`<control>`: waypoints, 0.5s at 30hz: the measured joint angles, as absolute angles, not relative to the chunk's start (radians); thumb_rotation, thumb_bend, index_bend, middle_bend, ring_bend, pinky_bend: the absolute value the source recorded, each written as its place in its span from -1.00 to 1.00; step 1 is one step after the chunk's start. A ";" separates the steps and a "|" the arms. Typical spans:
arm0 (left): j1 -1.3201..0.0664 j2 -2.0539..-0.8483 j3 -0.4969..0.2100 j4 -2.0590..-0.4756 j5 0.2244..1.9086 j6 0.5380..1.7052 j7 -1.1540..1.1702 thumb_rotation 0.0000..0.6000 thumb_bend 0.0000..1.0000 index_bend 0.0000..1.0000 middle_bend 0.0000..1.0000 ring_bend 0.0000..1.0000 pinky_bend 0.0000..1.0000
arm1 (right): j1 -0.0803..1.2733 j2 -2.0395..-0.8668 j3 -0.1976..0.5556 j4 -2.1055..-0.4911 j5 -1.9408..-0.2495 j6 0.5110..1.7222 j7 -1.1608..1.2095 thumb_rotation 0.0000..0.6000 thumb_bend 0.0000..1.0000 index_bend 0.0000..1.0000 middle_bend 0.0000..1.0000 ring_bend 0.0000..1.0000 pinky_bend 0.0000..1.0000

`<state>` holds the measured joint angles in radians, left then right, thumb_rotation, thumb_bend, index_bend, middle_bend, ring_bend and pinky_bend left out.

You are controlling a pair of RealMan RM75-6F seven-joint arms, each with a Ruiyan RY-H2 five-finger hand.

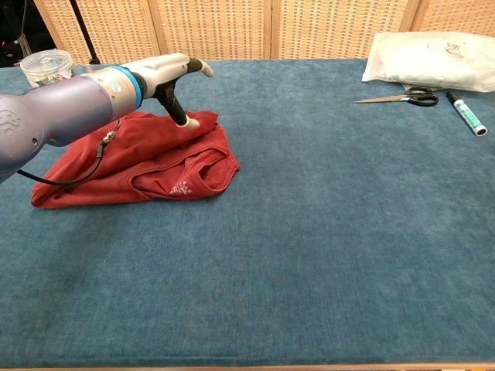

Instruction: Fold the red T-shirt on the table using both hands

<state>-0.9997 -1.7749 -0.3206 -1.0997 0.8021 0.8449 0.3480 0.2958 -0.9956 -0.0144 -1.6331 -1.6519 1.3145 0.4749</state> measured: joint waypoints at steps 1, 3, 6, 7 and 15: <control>-0.995 -1.769 -0.324 -1.107 0.817 0.848 0.329 1.00 -0.98 -1.00 -1.00 -1.00 -1.00 | 0.296 -0.996 -0.015 -1.633 -1.652 1.314 0.474 1.00 -1.00 -1.00 -1.00 -1.00 -1.00; -0.983 -1.746 -0.330 -1.134 0.844 0.857 0.299 1.00 -0.98 -1.00 -1.00 -1.00 -1.00 | 0.296 -0.997 -0.016 -1.634 -1.654 1.313 0.471 1.00 -1.00 -1.00 -1.00 -1.00 -1.00; -0.964 -1.694 -0.332 -1.177 0.857 0.870 0.292 1.00 -0.93 -1.00 -1.00 -1.00 -1.00 | 0.296 -0.998 -0.018 -1.636 -1.657 1.314 0.464 1.00 -1.00 -1.00 -1.00 -1.00 -1.00; -0.957 -1.675 -0.330 -1.188 0.859 0.874 0.295 1.00 -0.88 -1.00 -1.00 -1.00 -1.00 | 0.295 -0.998 -0.018 -1.638 -1.658 1.315 0.461 1.00 -1.00 -1.00 -1.00 -1.00 -1.00; -0.866 -1.519 -0.307 -1.224 0.839 0.841 0.247 1.00 -0.67 -0.86 -1.00 -1.00 -1.00 | 0.295 -1.004 -0.022 -1.645 -1.661 1.310 0.435 1.00 -1.00 -1.00 -1.00 -1.00 -1.00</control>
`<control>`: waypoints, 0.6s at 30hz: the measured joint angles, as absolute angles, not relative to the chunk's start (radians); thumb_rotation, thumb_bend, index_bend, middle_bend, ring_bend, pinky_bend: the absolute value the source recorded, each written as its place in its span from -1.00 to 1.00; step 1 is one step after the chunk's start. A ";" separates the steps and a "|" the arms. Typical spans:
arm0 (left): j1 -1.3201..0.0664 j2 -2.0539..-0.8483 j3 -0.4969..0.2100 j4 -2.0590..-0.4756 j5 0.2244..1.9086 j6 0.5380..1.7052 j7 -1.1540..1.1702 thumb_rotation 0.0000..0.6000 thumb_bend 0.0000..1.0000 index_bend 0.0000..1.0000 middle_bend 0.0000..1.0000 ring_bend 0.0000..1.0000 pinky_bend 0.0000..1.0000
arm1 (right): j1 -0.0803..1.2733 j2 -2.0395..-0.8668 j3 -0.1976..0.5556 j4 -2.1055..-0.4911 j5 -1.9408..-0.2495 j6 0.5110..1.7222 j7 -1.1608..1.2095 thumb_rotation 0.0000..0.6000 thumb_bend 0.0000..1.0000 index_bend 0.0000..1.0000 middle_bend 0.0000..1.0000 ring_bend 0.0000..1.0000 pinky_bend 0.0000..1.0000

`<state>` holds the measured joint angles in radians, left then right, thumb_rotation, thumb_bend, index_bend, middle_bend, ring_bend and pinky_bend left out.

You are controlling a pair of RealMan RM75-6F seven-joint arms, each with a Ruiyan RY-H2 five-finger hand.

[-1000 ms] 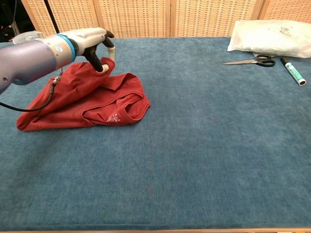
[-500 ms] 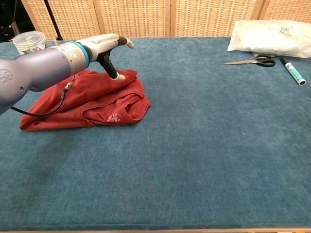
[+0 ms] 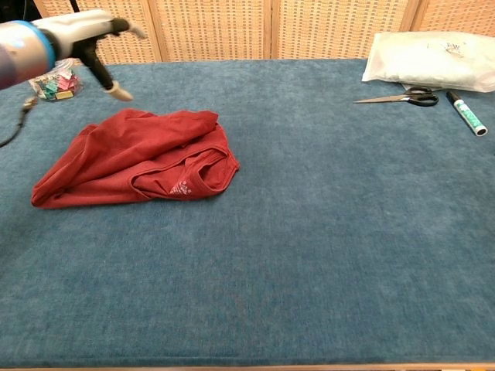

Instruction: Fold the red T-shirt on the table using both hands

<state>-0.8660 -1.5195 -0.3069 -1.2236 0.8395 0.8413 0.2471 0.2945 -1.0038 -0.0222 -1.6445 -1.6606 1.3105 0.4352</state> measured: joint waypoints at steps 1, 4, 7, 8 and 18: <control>-0.860 -1.510 -0.305 -1.220 0.830 0.827 0.235 1.00 -0.66 -0.84 -1.00 -1.00 -1.00 | 0.295 -1.005 -0.023 -1.645 -1.661 1.309 0.432 1.00 -1.00 -1.00 -1.00 -1.00 -1.00; -0.844 -1.493 -0.289 -1.185 0.833 0.794 0.206 1.00 -0.64 -0.78 -1.00 -1.00 -1.00 | 0.297 -1.009 -0.024 -1.647 -1.659 1.301 0.420 1.00 -1.00 -1.00 -1.00 -1.00 -1.00; -0.830 -1.490 -0.265 -1.145 0.903 0.782 0.161 1.00 -0.63 -0.70 -1.00 -1.00 -1.00 | 0.299 -1.013 -0.023 -1.648 -1.656 1.297 0.410 1.00 -1.00 -1.00 -1.00 -1.00 -1.00; -0.826 -1.491 -0.255 -1.128 0.935 0.782 0.139 1.00 -0.62 -0.67 -1.00 -1.00 -1.00 | 0.300 -1.014 -0.023 -1.648 -1.654 1.295 0.407 1.00 -1.00 -1.00 -1.00 -1.00 -1.00; -0.783 -1.583 -0.127 -0.763 1.334 0.853 -0.307 1.00 -0.54 -0.51 -1.00 -1.00 -1.00 | 0.307 -1.030 -0.019 -1.643 -1.630 1.266 0.373 1.00 -1.00 -1.00 -1.00 -1.00 -1.00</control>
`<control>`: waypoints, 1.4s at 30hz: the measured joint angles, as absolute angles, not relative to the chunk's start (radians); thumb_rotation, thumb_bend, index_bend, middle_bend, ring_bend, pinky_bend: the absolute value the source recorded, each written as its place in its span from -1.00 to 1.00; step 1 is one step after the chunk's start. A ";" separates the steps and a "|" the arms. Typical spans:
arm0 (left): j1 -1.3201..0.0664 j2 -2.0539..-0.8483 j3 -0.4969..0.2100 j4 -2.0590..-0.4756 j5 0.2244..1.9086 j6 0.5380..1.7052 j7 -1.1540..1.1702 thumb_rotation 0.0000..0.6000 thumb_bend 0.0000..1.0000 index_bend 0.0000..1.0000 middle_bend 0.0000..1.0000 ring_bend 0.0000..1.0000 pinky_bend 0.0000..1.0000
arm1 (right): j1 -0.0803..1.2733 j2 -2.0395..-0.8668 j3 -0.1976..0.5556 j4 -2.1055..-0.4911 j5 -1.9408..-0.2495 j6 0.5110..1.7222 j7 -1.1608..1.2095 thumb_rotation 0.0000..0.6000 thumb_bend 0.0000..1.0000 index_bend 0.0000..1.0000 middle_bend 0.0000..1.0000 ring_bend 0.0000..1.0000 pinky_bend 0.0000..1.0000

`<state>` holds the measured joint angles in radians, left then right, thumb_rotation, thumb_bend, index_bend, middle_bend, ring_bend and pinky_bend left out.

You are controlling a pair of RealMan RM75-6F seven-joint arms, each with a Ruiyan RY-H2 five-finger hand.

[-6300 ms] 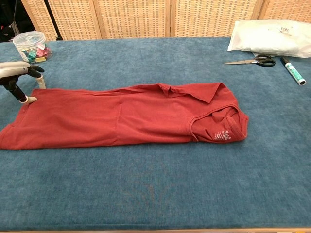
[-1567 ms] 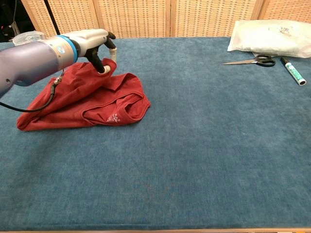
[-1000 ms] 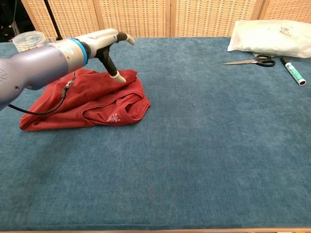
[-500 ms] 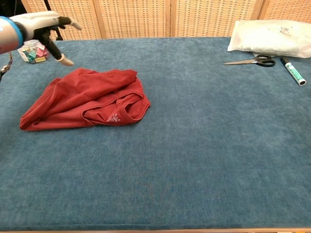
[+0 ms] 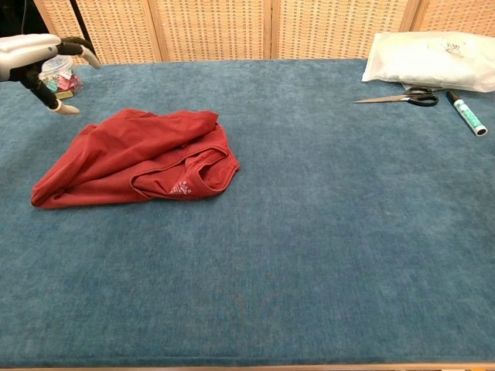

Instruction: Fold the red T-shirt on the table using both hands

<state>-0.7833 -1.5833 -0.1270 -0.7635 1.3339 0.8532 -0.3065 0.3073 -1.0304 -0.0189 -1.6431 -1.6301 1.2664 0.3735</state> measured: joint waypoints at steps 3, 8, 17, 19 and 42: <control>-0.784 -1.635 -0.098 -0.633 1.382 0.862 -0.393 1.00 -0.52 -0.48 -1.00 -1.00 -1.00 | 0.309 -1.035 -0.018 -1.643 -1.624 1.260 0.361 1.00 -1.00 -1.00 -1.00 -1.00 -1.00; -0.800 -1.721 -0.065 -0.487 1.435 0.852 -0.469 1.00 -0.51 -0.45 -1.00 -1.00 -1.00 | 0.312 -1.041 -0.015 -1.639 -1.611 1.250 0.352 1.00 -1.00 -1.00 -1.00 -1.00 -1.00; -0.834 -1.804 -0.051 -0.376 1.464 0.827 -0.509 1.00 -0.38 -0.40 -1.00 -1.00 -1.00 | 0.318 -1.044 -0.008 -1.630 -1.591 1.232 0.353 1.00 -1.00 -1.00 -1.00 -1.00 -1.00; -0.842 -1.820 -0.053 -0.353 1.463 0.815 -0.517 1.00 -0.38 -0.40 -1.00 -1.00 -1.00 | 0.319 -1.045 -0.007 -1.627 -1.588 1.230 0.354 1.00 -1.00 -1.00 -1.00 -1.00 -1.00; -0.851 -1.911 -0.047 -0.255 1.484 0.853 -0.569 1.00 -0.26 -0.37 -1.00 -1.00 -1.00 | 0.319 -1.042 -0.007 -1.627 -1.588 1.227 0.364 1.00 -1.00 -1.00 -1.00 -1.00 -1.00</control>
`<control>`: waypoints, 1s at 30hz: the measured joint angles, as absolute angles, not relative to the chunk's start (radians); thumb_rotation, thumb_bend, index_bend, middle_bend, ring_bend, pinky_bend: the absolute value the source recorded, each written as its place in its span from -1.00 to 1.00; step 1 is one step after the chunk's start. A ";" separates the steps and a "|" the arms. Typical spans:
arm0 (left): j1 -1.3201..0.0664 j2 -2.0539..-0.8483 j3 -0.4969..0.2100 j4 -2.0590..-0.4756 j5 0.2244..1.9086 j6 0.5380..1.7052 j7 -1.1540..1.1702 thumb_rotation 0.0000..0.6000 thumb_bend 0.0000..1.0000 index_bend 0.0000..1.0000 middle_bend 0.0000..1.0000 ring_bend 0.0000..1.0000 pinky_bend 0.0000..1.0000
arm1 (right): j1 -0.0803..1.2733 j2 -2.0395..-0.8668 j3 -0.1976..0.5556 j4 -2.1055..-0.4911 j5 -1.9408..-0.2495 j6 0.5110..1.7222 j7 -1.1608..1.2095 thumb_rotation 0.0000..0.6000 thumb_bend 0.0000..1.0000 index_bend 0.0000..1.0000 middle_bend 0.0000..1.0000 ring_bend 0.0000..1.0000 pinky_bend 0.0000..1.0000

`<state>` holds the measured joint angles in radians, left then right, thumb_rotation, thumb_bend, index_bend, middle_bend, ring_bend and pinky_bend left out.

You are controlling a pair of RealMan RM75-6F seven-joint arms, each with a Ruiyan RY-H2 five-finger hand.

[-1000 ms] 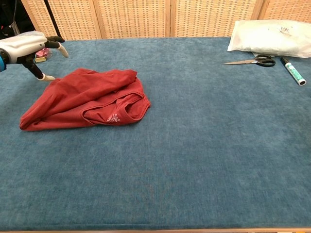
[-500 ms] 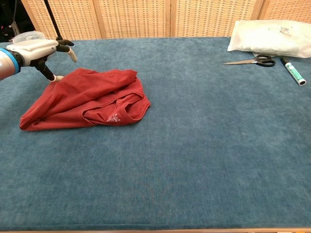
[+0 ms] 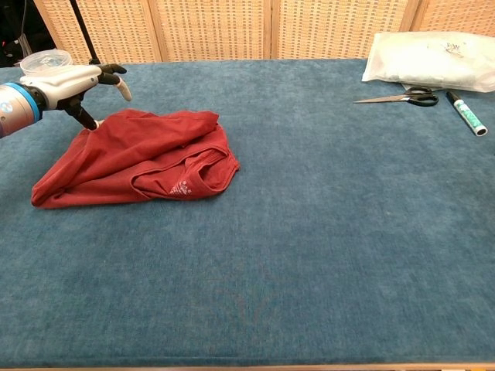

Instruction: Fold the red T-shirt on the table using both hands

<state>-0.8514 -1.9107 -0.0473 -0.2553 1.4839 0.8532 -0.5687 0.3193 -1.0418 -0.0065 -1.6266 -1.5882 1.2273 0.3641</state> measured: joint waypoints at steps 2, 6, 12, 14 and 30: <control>-0.849 -1.916 -0.047 -0.251 1.485 0.862 -0.571 1.00 -0.24 -0.36 -1.00 -1.00 -1.00 | 0.319 -1.042 -0.007 -1.627 -1.590 1.227 0.366 1.00 -1.00 -1.00 -1.00 -1.00 -1.00; -0.842 -1.926 -0.044 -0.243 1.490 0.880 -0.582 1.00 -0.21 -0.24 -1.00 -1.00 -1.00 | 0.320 -1.041 -0.007 -1.629 -1.591 1.227 0.368 1.00 -1.00 -1.00 -1.00 -1.00 -1.00; -0.836 -1.940 -0.042 -0.231 1.494 0.893 -0.591 1.00 -0.11 -0.12 -1.00 -1.00 -1.00 | 0.319 -1.042 -0.009 -1.631 -1.593 1.227 0.367 1.00 -1.00 -1.00 -1.00 -1.00 -1.00; -0.836 -1.943 -0.042 -0.228 1.494 0.895 -0.591 1.00 -0.07 -0.07 -1.00 -1.00 -1.00 | 0.319 -1.042 -0.009 -1.632 -1.593 1.228 0.368 1.00 -1.00 -1.00 -1.00 -1.00 -1.00; -0.835 -1.952 -0.050 -0.218 1.490 0.915 -0.605 1.00 0.16 0.22 -1.00 -1.00 -1.00 | 0.321 -1.040 -0.011 -1.635 -1.595 1.225 0.371 1.00 -1.00 -1.00 -1.00 -1.00 -1.00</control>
<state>-0.8345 -1.9518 -0.0499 -0.2183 1.4900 0.9147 -0.6048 0.3207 -1.0395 -0.0108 -1.6347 -1.5954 1.2248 0.3705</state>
